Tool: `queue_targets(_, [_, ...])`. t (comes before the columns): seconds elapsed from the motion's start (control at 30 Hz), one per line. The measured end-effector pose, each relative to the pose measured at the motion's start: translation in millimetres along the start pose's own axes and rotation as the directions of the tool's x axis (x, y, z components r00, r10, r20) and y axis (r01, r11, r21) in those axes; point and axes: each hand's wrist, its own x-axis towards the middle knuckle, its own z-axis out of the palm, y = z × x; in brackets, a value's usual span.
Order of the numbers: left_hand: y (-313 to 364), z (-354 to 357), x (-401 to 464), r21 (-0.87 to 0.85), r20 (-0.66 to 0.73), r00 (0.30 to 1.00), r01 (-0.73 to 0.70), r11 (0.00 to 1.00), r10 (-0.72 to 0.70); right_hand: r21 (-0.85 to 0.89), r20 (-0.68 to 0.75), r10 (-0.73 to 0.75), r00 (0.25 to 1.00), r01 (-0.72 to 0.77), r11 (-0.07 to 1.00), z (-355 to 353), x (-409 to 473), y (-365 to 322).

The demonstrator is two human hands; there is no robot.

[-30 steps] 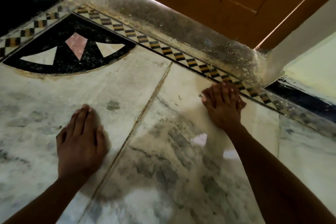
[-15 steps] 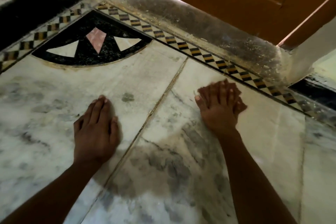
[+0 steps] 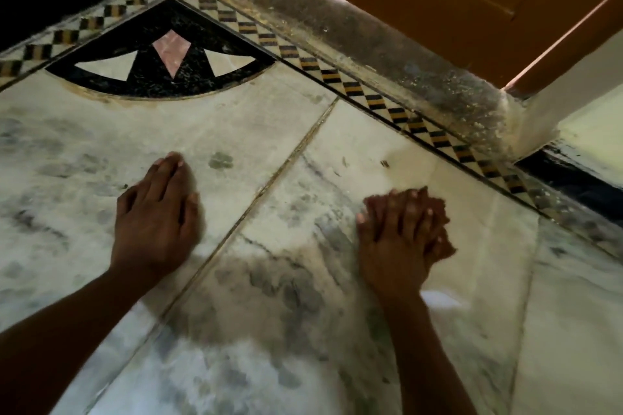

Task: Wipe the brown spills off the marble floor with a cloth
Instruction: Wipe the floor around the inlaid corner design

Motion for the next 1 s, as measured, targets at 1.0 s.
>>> queue_targets(1.0, [179.6, 48.8, -41.8, -0.073, 0.145, 0.973, -0.172, 0.982, 0.181, -0.004, 0.176, -0.176, 0.969, 0.18, 0.984, -22.8, -2.5, 67.2])
